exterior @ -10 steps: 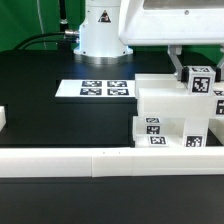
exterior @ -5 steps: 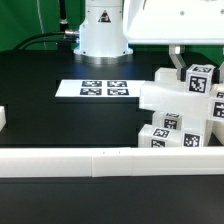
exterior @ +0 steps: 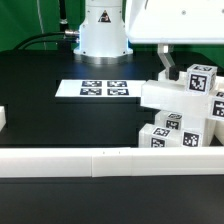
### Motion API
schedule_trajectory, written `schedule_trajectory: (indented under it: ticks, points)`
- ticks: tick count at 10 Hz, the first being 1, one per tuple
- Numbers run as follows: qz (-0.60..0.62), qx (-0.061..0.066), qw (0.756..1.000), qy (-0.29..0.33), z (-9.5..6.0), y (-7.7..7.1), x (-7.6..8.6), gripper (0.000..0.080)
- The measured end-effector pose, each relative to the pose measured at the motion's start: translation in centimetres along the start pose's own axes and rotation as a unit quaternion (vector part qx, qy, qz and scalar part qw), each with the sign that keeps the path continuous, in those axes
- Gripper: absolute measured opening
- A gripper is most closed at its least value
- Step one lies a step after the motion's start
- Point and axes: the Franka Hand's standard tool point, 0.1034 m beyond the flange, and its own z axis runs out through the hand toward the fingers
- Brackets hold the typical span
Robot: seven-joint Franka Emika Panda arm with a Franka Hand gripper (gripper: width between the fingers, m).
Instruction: Assemble chair
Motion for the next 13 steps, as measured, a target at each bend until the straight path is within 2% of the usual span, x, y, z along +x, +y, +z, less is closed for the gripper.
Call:
schedule_trajectory:
  ticks: [2,4,9,10,11,12,13]
  points:
    - [-0.050,0.012,0.999,0.004,-2.3,-0.7,-0.3,0.0648]
    - [-0.029,0.018,0.999,-0.005,-4.0,-0.3,-2.6,0.0649]
    - [-0.019,0.016,1.000,-0.009,-3.9,-0.3,-2.7,0.0649]
    - [-0.017,0.020,1.000,-0.005,-4.0,-0.5,-3.1,0.0649]
    - [-0.021,0.032,0.999,0.005,-4.0,-0.7,-6.0,0.0649]
    - [-0.024,0.035,0.999,0.003,-3.8,-0.4,-9.3,0.0649]
    - [-0.022,0.033,0.999,0.002,-3.0,-0.2,-11.5,0.0649]
